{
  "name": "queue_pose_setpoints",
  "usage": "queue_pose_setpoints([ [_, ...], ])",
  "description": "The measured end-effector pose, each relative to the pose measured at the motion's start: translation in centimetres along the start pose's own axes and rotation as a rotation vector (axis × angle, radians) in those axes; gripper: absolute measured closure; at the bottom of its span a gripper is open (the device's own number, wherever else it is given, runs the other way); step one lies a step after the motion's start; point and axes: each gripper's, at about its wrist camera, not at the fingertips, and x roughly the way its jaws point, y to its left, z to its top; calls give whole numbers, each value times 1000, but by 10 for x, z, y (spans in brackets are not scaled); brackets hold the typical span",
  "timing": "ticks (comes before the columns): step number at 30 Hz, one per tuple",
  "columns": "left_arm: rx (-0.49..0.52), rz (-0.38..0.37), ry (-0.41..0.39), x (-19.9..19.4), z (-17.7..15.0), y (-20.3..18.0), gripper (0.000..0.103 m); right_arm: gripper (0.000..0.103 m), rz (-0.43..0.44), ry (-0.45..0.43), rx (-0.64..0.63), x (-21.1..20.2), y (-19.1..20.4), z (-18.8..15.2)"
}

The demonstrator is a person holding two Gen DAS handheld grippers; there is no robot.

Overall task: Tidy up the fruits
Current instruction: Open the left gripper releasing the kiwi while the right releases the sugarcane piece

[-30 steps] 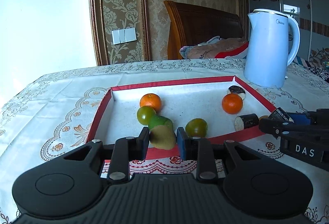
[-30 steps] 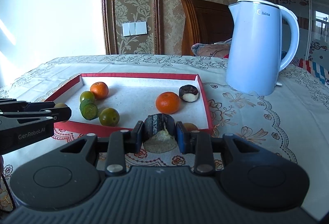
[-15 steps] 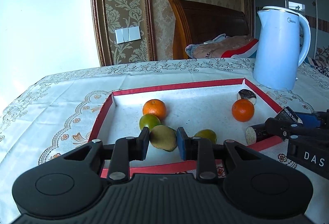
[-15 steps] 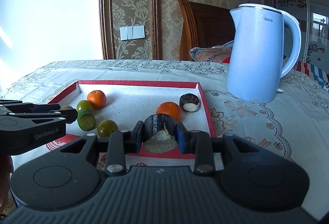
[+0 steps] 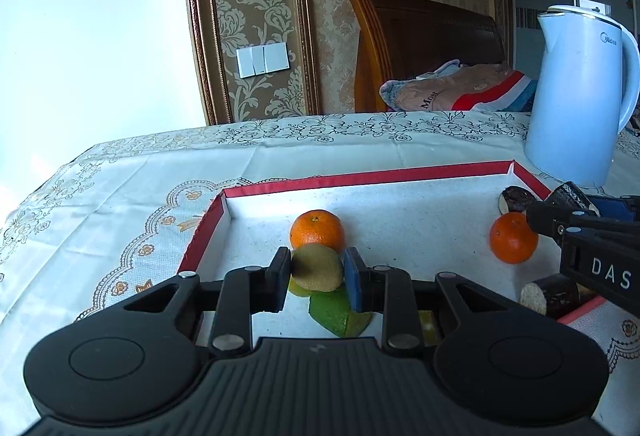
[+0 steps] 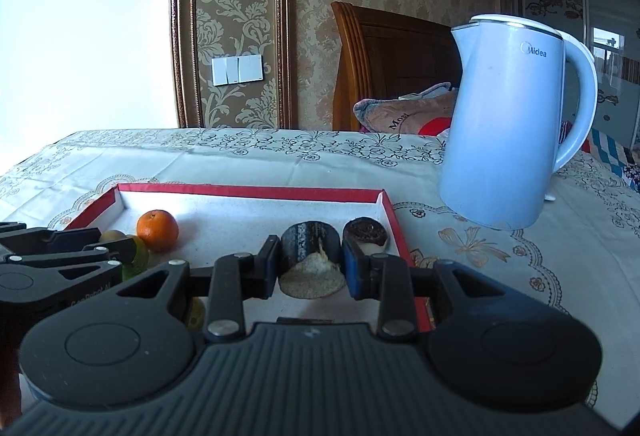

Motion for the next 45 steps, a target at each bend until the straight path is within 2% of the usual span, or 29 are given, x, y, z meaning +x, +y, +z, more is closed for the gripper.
queue_pose_setpoints([
  [10,7,36,-29,19,13,-4,75,72,-41,37,22,38,-4,5],
  [22,-20,45,-14,28,18,0,75,71,-38,37,48,42,-8,4],
  [23,-25,39,-9,28,18,0,74,70,-41,31,47,41,-8,5],
  [27,-36,36,18,33,18,2,73,50,-47,15,43,38,-7,5],
  [29,-50,34,32,35,18,5,73,49,-50,9,41,36,-7,5],
  [31,-61,31,41,37,18,7,73,38,-48,4,41,35,-7,5],
  [37,-64,29,43,36,16,9,72,28,-65,-25,25,29,-4,4],
  [38,-65,28,41,35,16,9,70,28,-65,-30,25,28,-4,4],
  [40,-69,23,31,32,16,9,42,28,-68,-35,22,26,-3,3],
  [41,-74,25,14,30,15,10,37,28,-69,-37,20,25,-3,3],
  [45,-52,43,-38,19,15,7,34,25,-66,-41,30,22,-3,2],
])
